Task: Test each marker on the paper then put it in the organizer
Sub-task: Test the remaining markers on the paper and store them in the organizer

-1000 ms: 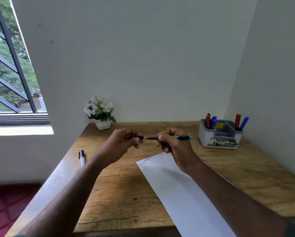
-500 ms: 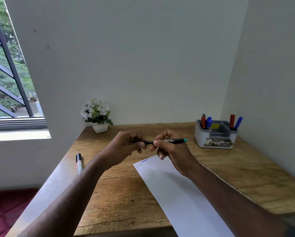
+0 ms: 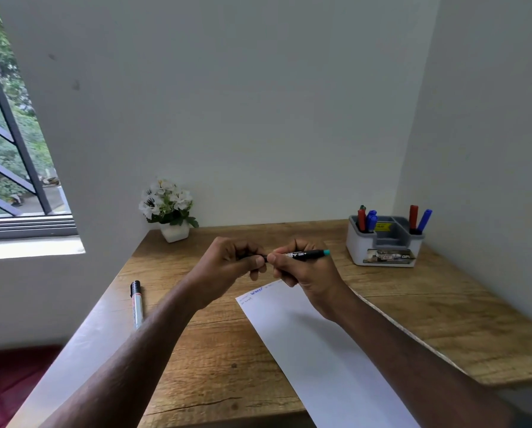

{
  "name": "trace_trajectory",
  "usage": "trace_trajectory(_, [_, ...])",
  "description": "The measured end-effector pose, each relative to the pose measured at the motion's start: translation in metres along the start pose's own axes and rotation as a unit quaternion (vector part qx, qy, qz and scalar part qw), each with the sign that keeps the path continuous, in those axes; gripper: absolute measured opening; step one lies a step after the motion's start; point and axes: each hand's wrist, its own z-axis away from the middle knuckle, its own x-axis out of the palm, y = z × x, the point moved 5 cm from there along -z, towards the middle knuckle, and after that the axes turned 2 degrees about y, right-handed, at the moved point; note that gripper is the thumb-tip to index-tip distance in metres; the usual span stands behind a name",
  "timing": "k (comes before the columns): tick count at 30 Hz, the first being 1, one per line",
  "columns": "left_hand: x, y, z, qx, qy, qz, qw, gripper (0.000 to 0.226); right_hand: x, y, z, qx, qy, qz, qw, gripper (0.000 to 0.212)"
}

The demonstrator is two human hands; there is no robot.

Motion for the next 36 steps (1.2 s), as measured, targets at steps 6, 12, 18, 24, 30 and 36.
trace_trajectory(6, [0.004, -0.009, -0.002, -0.001, 0.019, 0.025, 1.0, 0.012, -0.001, 0.002, 0.001, -0.007, -0.001, -0.005, 1.0, 0.01])
trace_trajectory(12, [0.012, -0.015, -0.004, -0.004, 0.055, 0.067, 0.996, 0.013, -0.002, -0.006, -0.004, -0.029, 0.011, 0.01, 0.999, 0.009])
trace_trajectory(18, [0.021, -0.013, -0.023, -0.012, 0.072, 0.074, 0.995, 0.021, -0.012, -0.011, -0.011, -0.043, 0.055, 0.114, 0.991, 0.012])
trace_trajectory(24, [0.038, -0.01, -0.051, -0.033, 0.062, -0.016, 0.997, 0.014, -0.051, -0.041, -0.011, -0.11, 0.157, 0.203, 0.96, 0.02])
trace_trajectory(30, [0.064, -0.01, -0.092, -0.027, -0.002, -0.097, 0.995, 0.028, -0.115, -0.086, -0.016, -0.125, 0.206, 0.381, 0.892, 0.027])
trace_trajectory(36, [0.097, -0.011, -0.138, -0.01, -0.066, -0.187, 0.98, 0.03, -0.198, -0.16, -0.031, -0.13, 0.24, 0.55, 0.789, 0.025])
